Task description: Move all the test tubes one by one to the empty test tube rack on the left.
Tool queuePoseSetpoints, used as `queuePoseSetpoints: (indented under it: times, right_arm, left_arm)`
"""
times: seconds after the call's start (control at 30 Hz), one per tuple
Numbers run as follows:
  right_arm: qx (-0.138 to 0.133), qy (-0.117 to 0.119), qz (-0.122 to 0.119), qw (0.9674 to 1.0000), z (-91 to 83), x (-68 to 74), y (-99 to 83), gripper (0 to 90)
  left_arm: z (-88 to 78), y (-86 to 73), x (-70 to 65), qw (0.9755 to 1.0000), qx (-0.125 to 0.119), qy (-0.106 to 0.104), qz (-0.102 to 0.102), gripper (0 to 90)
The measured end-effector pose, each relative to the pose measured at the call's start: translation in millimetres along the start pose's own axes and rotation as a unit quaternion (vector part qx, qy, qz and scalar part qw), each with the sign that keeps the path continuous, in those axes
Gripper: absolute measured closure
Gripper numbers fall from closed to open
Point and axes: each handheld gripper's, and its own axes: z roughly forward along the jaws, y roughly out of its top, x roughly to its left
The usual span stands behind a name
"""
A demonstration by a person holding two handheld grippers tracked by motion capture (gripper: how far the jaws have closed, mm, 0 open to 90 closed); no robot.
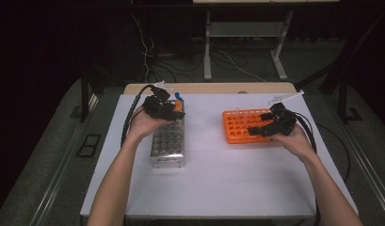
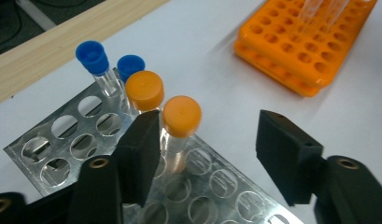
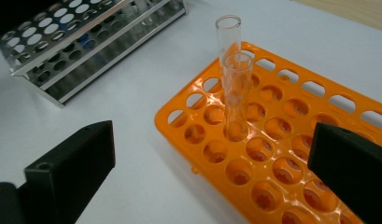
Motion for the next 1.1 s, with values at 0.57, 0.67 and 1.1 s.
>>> queuePoseSetpoints:
  times: [0.57,0.67,1.1]
  right_arm:
    - [0.012,-0.025,-0.004,0.9996,35.2,-10.7,-2.2,26.9]
    - [0.008,-0.031,-0.007,0.9995,37.5,-11.1,-1.9,35.9]
    - [0.008,-0.047,-0.042,0.9980,45.6,-5.6,-2.0,72.9]
  left_arm:
    - [-33.5,-18.4,-30.3,0.9995,-0.024,-0.017,-0.014,0.0]
    - [-37.6,-24.4,-36.5,0.9992,-0.033,-0.020,-0.013,0.0]
    - [-44.4,-44.5,-55.4,0.9978,-0.054,-0.038,-0.006,0.0]
